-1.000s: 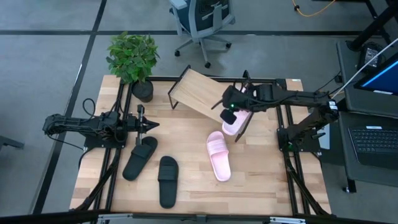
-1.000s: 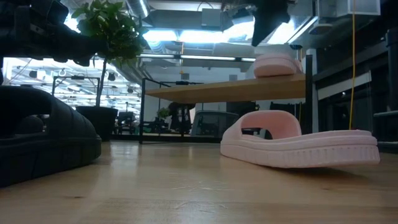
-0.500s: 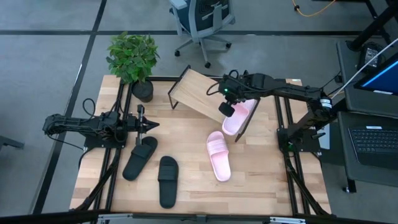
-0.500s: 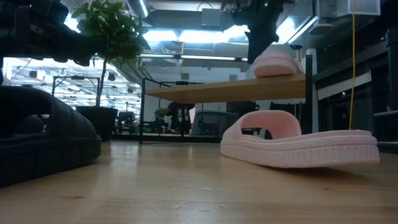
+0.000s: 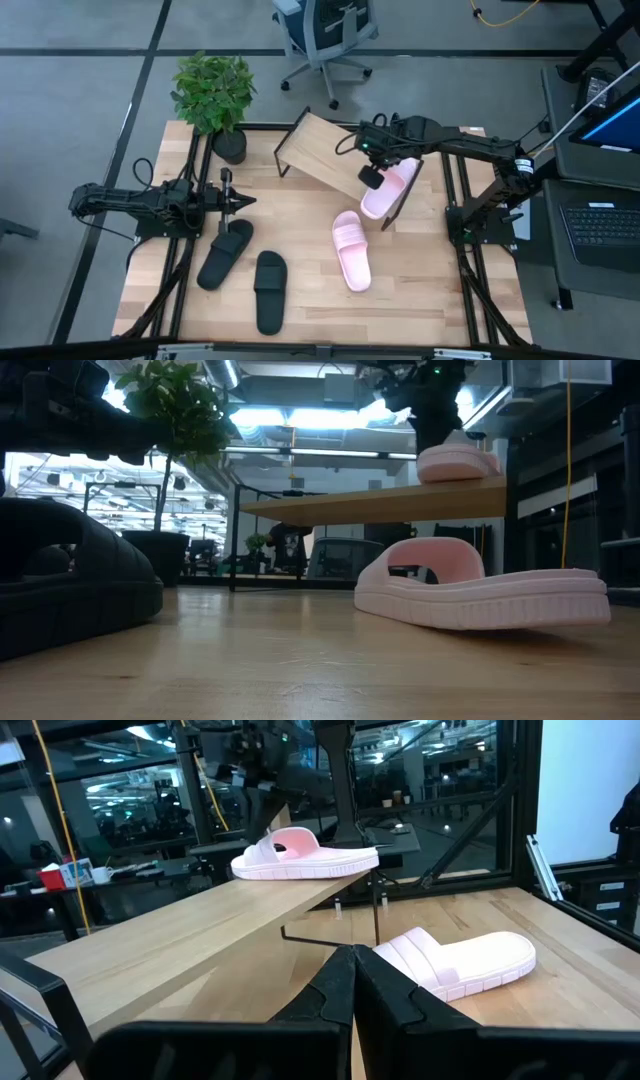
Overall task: Pick and place slides into the shelf
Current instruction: Put the right pink slide on the shelf, then put the pink slide on the shelf
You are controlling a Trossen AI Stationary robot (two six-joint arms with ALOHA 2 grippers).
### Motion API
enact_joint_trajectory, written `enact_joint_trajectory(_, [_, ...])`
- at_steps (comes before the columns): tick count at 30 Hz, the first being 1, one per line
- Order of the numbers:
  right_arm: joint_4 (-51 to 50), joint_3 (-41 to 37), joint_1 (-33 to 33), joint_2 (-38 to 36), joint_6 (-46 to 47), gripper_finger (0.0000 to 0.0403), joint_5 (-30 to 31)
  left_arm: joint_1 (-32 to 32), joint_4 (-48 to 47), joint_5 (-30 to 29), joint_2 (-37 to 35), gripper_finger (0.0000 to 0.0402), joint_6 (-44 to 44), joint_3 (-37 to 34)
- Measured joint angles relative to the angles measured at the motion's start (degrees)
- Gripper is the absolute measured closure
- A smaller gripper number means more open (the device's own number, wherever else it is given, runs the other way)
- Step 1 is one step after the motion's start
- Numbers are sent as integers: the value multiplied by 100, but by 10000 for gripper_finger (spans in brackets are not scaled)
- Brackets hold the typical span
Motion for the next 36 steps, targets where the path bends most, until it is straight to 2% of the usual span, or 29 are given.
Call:
enact_joint_trajectory(8, [1547, 4, 115, -114, -673, 396, -4, 0, -2, 0, -2, 401, 0, 1])
enact_joint_trajectory(11, [1645, 190, 282, -151, -779, 396, -5, 0, -1, 0, 0, 401, 0, 1])
enact_joint_trajectory(15, [1496, 555, 734, -224, -786, 399, -107, 2, -2, 0, -2, 401, 0, 1])
enact_joint_trajectory(19, [1680, 645, 1497, -374, -788, 400, -83, 1, -2, 0, -2, 401, -2, 1])
enact_joint_trajectory(26, [3140, -445, 3016, -449, -243, 401, 605, 2, -2, 0, 0, 401, -2, 1])
enact_joint_trajectory(31, [4788, -1406, 3808, -448, -188, 401, 649, 0, -2, 16, -1, 401, -118, 1])
enact_joint_trajectory(33, [5241, -1675, 4071, -448, -186, 401, 690, 2, -2, 214, 0, 401, -324, 1])
enact_joint_trajectory(36, [5616, -2139, 4435, -452, -56, 401, 1147, 2, -2, 855, 0, 401, -344, -1])
